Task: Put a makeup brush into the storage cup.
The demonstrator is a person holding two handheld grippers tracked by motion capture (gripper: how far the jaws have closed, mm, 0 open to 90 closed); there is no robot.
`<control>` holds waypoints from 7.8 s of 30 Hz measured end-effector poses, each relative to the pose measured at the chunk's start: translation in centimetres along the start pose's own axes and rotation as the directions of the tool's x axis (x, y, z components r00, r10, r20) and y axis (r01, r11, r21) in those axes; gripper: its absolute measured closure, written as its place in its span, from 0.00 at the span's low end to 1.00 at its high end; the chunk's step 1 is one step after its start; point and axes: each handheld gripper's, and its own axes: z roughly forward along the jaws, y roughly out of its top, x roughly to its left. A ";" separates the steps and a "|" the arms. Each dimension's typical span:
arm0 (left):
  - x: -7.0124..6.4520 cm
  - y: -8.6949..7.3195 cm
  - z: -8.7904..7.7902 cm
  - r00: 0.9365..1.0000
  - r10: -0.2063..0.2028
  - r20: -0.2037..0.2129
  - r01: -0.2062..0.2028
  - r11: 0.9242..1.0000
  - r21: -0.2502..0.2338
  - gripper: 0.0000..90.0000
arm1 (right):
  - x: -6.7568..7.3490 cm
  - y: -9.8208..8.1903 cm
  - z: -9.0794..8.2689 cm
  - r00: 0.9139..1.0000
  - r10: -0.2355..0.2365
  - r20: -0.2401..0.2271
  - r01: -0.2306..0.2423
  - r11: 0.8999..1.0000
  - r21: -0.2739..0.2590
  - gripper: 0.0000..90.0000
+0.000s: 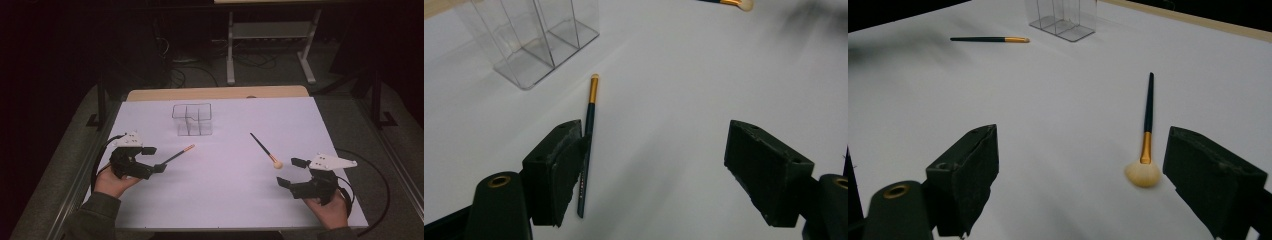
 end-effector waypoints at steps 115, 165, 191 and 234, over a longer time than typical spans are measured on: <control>5.1 4.4 12.7 0.999 0.020 -0.036 0.001 0.867 0.499 0.80 | -0.3 0.2 -0.4 0.999 -0.007 -0.038 0.006 1.000 -0.017 0.16; 4.9 4.5 10.6 0.996 0.059 -0.066 -0.019 0.872 0.489 0.92 | -0.1 0.1 0.2 0.999 -0.006 -0.033 0.007 1.000 0.021 0.16; 3.2 5.5 7.9 0.998 0.068 -0.006 -0.060 0.917 0.394 0.92 | 0.4 0.5 1.1 0.998 -0.009 -0.070 0.012 0.999 0.050 0.16; -1.7 7.7 4.9 0.982 0.131 0.139 -0.158 0.966 0.203 0.93 | 2.7 3.3 3.9 0.982 -0.055 -0.180 0.076 0.991 0.114 0.16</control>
